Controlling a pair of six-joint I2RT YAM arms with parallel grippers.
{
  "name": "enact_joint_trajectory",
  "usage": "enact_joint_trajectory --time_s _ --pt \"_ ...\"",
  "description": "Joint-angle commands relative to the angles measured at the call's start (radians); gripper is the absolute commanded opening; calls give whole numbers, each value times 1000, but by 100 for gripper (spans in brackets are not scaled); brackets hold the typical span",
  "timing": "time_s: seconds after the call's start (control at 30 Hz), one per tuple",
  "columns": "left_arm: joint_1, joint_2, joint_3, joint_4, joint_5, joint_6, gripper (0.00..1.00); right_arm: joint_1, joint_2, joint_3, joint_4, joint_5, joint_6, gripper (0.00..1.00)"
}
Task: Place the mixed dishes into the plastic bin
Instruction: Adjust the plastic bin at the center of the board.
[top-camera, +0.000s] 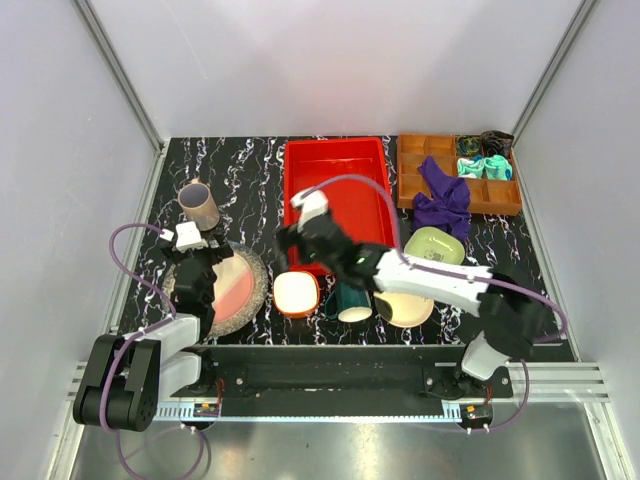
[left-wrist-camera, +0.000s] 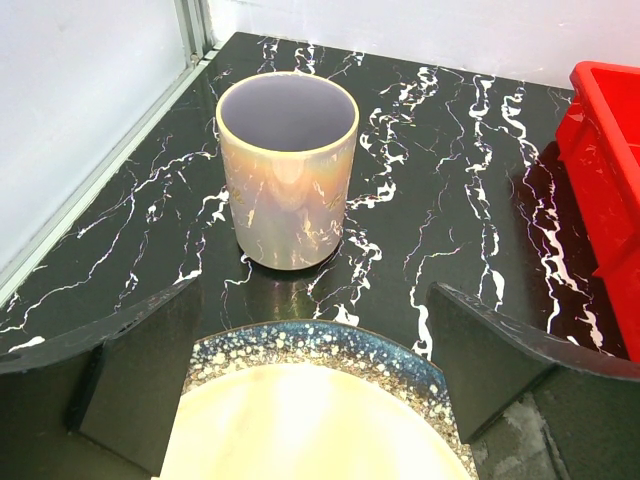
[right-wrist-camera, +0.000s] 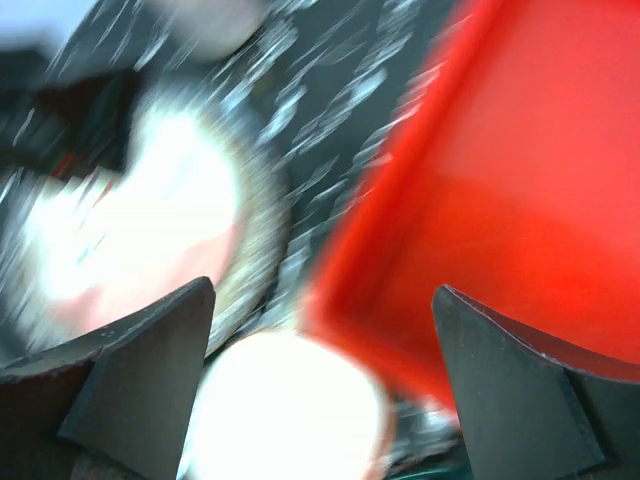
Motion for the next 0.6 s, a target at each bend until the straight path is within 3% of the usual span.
enact_joint_trajectory --time_s 0.0,0.13,0.57 --pt "3 -6 0 68 -17 11 99 148 102 118 -73 9 41 100" --pt "3 -7 0 66 -20 10 99 235 214 173 -89 -11 86 100" --pt "3 -6 2 66 -22 8 99 315 253 193 -174 41 146 100"
